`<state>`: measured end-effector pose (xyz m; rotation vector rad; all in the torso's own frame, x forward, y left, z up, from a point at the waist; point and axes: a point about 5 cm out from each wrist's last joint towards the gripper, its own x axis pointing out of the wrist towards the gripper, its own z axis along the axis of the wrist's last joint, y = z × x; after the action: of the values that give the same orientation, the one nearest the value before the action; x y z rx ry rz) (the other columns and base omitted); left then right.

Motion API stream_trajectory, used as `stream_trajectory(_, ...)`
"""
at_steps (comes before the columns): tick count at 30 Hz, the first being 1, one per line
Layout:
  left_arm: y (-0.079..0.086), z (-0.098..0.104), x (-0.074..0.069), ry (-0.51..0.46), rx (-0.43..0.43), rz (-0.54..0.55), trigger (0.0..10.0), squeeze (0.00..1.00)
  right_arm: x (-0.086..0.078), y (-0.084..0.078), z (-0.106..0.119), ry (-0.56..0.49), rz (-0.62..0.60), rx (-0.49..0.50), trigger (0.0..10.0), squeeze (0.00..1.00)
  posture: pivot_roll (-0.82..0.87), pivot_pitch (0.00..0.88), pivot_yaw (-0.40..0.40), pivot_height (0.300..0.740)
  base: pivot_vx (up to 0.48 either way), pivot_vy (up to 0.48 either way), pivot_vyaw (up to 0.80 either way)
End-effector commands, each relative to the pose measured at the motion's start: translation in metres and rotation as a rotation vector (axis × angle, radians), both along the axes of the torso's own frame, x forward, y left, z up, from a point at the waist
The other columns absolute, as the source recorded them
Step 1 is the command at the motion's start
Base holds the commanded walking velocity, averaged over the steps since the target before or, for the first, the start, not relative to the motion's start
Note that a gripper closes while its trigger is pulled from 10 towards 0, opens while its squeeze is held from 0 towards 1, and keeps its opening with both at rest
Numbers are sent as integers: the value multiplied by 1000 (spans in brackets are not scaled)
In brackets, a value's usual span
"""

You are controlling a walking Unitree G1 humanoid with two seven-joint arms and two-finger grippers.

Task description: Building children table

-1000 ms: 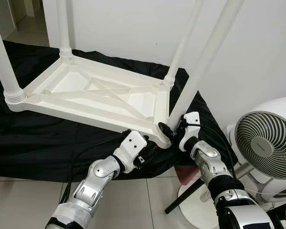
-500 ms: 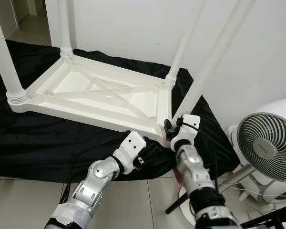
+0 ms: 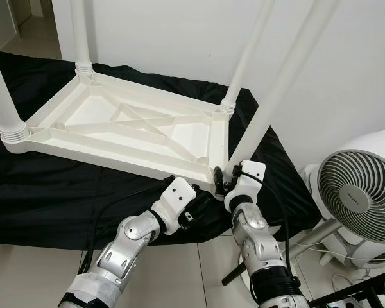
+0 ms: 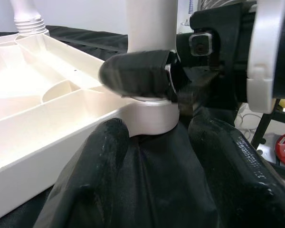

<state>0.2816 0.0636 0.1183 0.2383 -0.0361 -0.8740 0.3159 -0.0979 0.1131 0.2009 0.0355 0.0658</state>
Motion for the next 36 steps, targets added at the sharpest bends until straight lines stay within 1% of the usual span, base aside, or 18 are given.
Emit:
stream_trajectory(1, -8, 0, -8, 23, 6, -127, 10000, 0, -1, -6, 1, -5, 26, 16, 10000, 1000, 96, 0, -174, 740, 0, 0, 0)
stream_trajectory(2, -8, 0, -9, 27, 6, -135, 10000, 0, -1, -9, 3, -25, 102, 15, 10000, 1000, 98, 0, -175, 740, 0, 0, 0)
stream_trajectory(4, -9, 0, -10, 30, 6, -139, 10000, 0, -1, -11, 5, -37, 157, 13, 10000, 1000, 98, 0, -175, 740, 0, 0, 0)
stream_trajectory(6, -9, 0, -10, 31, 8, -147, 10000, 0, 0, -23, 7, -69, 192, -40, 10000, 1000, 97, 0, -174, 740, 0, 0, 0)
stream_trajectory(7, -9, 0, -10, 31, 9, -147, 10000, 0, 2, -30, 7, -75, 209, -65, 10000, 0, 98, 0, -173, 740, 0, 0, 0)
stream_trajectory(11, -9, 0, -10, 32, 12, -148, 10000, 0, 8, -46, 10, -90, 317, -134, 10000, 0, 92, 0, -170, 740, 0, 0, 0)
stream_trajectory(14, -9, 1, -9, 31, 15, -150, 10000, 0, 13, -51, 12, -92, 379, -173, 10000, 0, 90, 0, -168, 740, 0, 0, 0)
stream_trajectory(15, -9, 1, -9, 31, 15, -150, 10000, 0, 13, -51, 12, -92, 379, -173, 10000, 0, 90, 0, -168, 740, 0, 0, 0)
stream_trajectory(17, -9, 2, -8, 31, 15, -151, 10000, 0, 17, -49, 10, -89, 476, -242, 10000, 0, 87, 0, -165, 740, 0, 0, 0)
stream_trajectory(20, -10, 3, -8, 29, 13, -151, 10000, 0, 20, -47, 9, -85, 551, -290, 10000, 0, 88, 0, -163, 740, 0, 0, 0)
stream_trajectory(23, -10, 3, -8, 29, 13, -151, 10000, 0, 20, -47, 9, -85, 551, -290, 10000, 0, 88, 0, -163, 740, 0, 0, 0)
stream_trajectory(24, -10, 4, -6, 27, 13, -149, 10000, 0, 24, -42, 4, -51, 623, -285, 10000, 0, 100, 0, -162, 740, 0, 0, 0)
stream_trajectory(25, -9, 4, -6, 25, 14, -146, 10000, 0, 25, -40, 2, -42, 651, -293, 7882, 0, 103, 0, -162, 740, 0, 0, 0)
stream_trajectory(26, -9, 5, -6, 24, 14, -145, 10000, 0, 26, -39, 1, -39, 664, -300, 7882, 0, 103, 0, -162, 740, 0, 0, 0)
stream_trajectory(27, -9, 5, -5, 23, 15, -142, 10000, 0, 27, -38, -1, -24, 672, -306, 2941, 0, 108, 0, -164, 740, 0, 0, 0)
stream_trajectory(29, -9, 5, -5, 23, 15, -141, 10000, 0, 28, -38, -2, -11, 678, -307, 2941, 0, 109, 0, -163, 740, 0, 0, 0)
stream_trajectory(30, -8, 5, -5, 21, 16, -137, 10000, 0, 30, -39, -4, -6, 672, -320, 0, 0, 112, 0, -166, 740, 0, 0, 0)
stream_trajectory(36, -7, 6, -5, 20, 13, -131, 10000, 0, 31, -46, -7, 17, 664, -300, 0, 0, 116, 0, -172, 740, 0, 0, 0)
